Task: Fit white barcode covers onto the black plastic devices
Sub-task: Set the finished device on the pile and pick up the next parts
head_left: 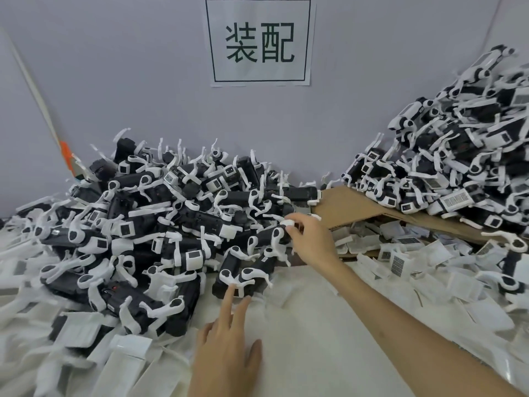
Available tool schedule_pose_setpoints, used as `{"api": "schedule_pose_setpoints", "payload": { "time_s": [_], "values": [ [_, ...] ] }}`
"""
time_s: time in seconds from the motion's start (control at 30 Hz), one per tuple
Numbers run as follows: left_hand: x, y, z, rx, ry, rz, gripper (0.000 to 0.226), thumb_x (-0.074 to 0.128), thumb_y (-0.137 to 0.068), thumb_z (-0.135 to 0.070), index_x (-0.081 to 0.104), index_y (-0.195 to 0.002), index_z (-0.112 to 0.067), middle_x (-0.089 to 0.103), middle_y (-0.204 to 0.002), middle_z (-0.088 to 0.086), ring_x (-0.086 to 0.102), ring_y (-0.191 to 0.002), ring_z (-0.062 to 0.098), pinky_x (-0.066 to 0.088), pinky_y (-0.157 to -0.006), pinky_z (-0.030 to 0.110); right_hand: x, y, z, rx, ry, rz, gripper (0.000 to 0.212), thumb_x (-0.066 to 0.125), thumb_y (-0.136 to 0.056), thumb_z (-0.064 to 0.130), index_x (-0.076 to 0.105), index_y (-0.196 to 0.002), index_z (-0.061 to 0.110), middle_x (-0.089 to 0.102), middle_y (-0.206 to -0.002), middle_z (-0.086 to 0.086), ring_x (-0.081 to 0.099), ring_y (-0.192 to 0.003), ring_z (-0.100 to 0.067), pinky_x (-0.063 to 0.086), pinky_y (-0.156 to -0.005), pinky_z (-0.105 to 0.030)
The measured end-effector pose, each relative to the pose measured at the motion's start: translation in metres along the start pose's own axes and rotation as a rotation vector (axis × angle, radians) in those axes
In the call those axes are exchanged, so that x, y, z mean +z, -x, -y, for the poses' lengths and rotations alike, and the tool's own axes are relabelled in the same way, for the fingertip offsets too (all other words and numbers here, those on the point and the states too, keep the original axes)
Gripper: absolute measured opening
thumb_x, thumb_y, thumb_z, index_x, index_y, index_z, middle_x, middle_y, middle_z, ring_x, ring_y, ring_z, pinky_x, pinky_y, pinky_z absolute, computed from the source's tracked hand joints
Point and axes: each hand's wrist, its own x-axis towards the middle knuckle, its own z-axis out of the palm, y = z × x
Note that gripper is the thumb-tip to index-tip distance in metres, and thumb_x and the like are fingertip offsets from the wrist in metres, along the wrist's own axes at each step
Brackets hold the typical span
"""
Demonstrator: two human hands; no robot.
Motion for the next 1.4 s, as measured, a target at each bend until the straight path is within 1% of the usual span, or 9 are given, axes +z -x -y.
{"api": "schedule_pose_setpoints", "payload": {
  "time_s": [0.2, 0.33, 0.5, 0.7, 0.87, 1.03, 1.1, 1.27, 1.4],
  "values": [
    [-0.005, 0.006, -0.003, -0.006, 0.072, -0.109, 0.068, 0.043, -0.099, -0.049, 0.005, -0.153, -0.038, -0.017, -0.165, -0.011, 0.036, -0.139, 0.0, 0.02, -0.115, 0.026, -0.054, 0.038, 0.005, -0.191, -0.034, -0.291, 0.028, 0.058, -0.1, 0.015, 0.068, -0.126, 0.02, 0.068, -0.115, 0.003, 0.064, -0.09, -0.01, 0.054, -0.081, -0.029],
    [-0.009, 0.011, -0.011, 0.063, 0.202, -0.369, 0.071, 0.081, -0.08, -0.026, 0.049, -0.143, -0.016, 0.043, -0.155, 0.004, 0.056, -0.129, 0.024, 0.041, -0.102, 0.041, -0.066, 0.091, 0.0, -0.108, -0.224, -0.44, 0.023, 0.061, -0.098, 0.016, 0.07, -0.117, 0.022, 0.068, -0.104, 0.007, 0.063, -0.083, 0.001, 0.049, -0.072, -0.012],
    [-0.017, 0.015, -0.025, 0.239, 0.22, -0.59, 0.073, 0.056, -0.08, -0.043, 0.041, -0.145, -0.013, 0.046, -0.152, 0.005, 0.043, -0.135, 0.019, 0.031, -0.105, 0.034, -0.05, 0.142, 0.012, 0.067, -0.588, -0.209, 0.013, 0.059, -0.096, 0.032, 0.07, -0.099, 0.025, 0.069, -0.086, 0.012, 0.071, -0.072, -0.013, 0.06, -0.067, -0.05],
    [-0.019, 0.012, -0.009, 0.194, 0.278, -0.684, 0.062, 0.089, -0.07, -0.023, 0.062, -0.126, -0.022, 0.058, -0.132, -0.009, 0.055, -0.119, 0.016, 0.038, -0.099, 0.033, -0.039, 0.165, 0.027, -0.054, -0.716, 0.04, 0.009, 0.066, -0.092, 0.041, 0.07, -0.096, 0.035, 0.068, -0.085, 0.008, 0.071, -0.066, -0.013, 0.058, -0.062, -0.026],
    [-0.022, 0.016, -0.012, 0.096, 0.502, -0.583, 0.048, 0.094, -0.063, -0.015, 0.076, -0.107, -0.018, 0.063, -0.1, -0.022, 0.061, -0.085, 0.006, 0.049, -0.07, 0.012, -0.04, 0.151, 0.004, -0.027, -0.735, 0.131, 0.024, 0.053, -0.098, 0.031, 0.067, -0.118, 0.032, 0.071, -0.104, 0.015, 0.072, -0.091, -0.012, 0.053, -0.077, -0.018],
    [-0.024, 0.018, -0.021, -0.095, 0.999, -0.354, 0.029, 0.092, -0.069, -0.027, 0.075, -0.091, -0.034, 0.075, -0.087, -0.016, 0.07, -0.082, 0.002, 0.054, -0.069, 0.02, -0.04, 0.133, -0.059, 0.118, 0.214, 0.146, 0.053, 0.053, -0.1, 0.027, 0.037, -0.151, 0.032, 0.034, -0.154, 0.004, 0.037, -0.138, -0.018, 0.033, -0.109, -0.035],
    [-0.028, 0.016, -0.023, -0.162, 1.215, -0.189, 0.034, 0.09, -0.067, -0.032, 0.077, -0.097, -0.026, 0.078, -0.092, -0.006, 0.074, -0.078, 0.011, 0.059, -0.064, 0.027, -0.036, 0.133, -0.067, 0.165, 0.317, 0.231, 0.056, 0.052, -0.099, 0.033, 0.033, -0.152, 0.032, 0.025, -0.16, 0.003, 0.026, -0.146, -0.019, 0.024, -0.113, -0.038],
    [-0.032, 0.018, -0.025, -0.238, 1.468, -0.027, 0.038, 0.073, -0.07, -0.038, 0.078, -0.103, -0.018, 0.074, -0.079, -0.001, 0.065, -0.064, 0.009, 0.055, -0.057, 0.021, -0.04, 0.13, -0.059, 0.185, 0.193, 0.009, 0.006, 0.065, -0.091, 0.031, 0.059, -0.09, 0.03, 0.05, -0.1, 0.012, 0.06, -0.094, -0.013, 0.036, -0.087, -0.031],
    [-0.031, 0.018, -0.02, -0.305, 1.539, 0.061, 0.045, 0.074, -0.074, -0.044, 0.076, -0.107, -0.014, 0.073, -0.092, 0.006, 0.065, -0.083, 0.025, 0.057, -0.087, 0.049, -0.045, 0.134, -0.055, 0.181, 0.11, 0.059, 0.011, 0.066, -0.092, 0.02, 0.061, -0.1, 0.025, 0.056, -0.102, 0.007, 0.062, -0.088, -0.015, 0.049, -0.084, -0.034]
  ]
}}
